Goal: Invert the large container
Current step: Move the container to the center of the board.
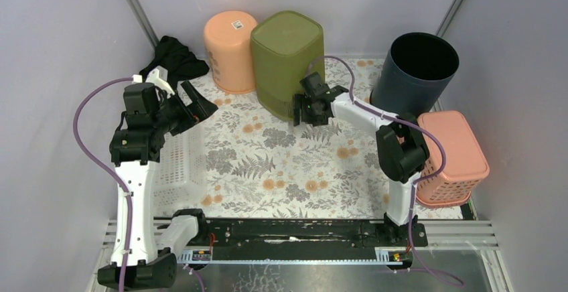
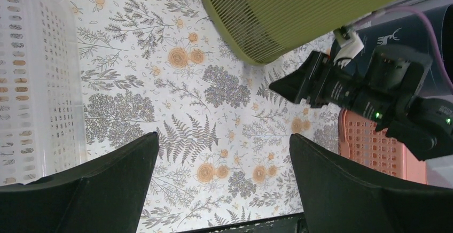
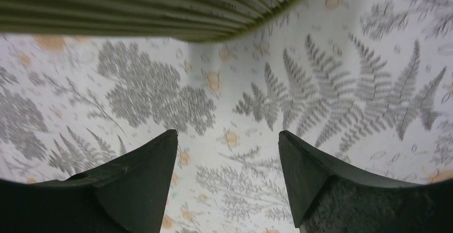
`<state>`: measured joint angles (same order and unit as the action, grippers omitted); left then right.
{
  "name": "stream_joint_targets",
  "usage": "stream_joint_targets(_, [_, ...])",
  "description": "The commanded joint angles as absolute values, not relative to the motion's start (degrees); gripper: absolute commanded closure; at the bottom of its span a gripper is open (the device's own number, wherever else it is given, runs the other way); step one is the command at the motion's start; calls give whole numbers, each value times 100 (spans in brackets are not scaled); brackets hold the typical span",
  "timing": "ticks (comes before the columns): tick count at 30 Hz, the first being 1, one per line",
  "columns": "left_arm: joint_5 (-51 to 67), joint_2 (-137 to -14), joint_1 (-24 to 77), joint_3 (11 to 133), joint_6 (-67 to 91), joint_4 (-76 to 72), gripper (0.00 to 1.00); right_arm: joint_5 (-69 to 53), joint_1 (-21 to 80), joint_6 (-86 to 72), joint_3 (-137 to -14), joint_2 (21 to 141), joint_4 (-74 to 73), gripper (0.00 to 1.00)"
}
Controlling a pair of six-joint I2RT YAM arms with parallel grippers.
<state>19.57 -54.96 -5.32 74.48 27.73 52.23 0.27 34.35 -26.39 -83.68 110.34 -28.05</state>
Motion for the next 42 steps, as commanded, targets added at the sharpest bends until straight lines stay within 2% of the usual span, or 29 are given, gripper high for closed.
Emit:
stream_joint_targets(1, [2108, -5405, -579, 7362, 2763, 4886, 0, -39, 3184, -2568, -9131, 11526, -2801, 23])
stream_joint_targets(11, [2218, -5380, -572, 7089, 2730, 4793, 0, -502, 2572, -2676, -9431, 12057, -2749, 23])
stream_joint_targets(19, [2269, -5421, -572, 6996, 2654, 4727, 0, -611, 2432, -2268, -10496, 12520, -3205, 22])
stream_joint_targets(29, [2283, -5609, -565, 7052, 2614, 4646, 0, -69, 2378, -1724, -10306, 10611, -3960, 22])
stream_joint_targets(32, [2376, -5655, -569, 7017, 2656, 4570, 0, 421, 2363, -1463, -10410, 9992, -4264, 22])
stream_joint_targets(35, [2605, -5653, -557, 6842, 2675, 4440, 0, 998, 2146, -1230, -10672, 9687, -4574, 20])
stream_joint_targets(42, [2528, -5528, -92, 6488, 2758, 4299, 0, 872, 1089, -1016, -11259, 9562, -4771, 20])
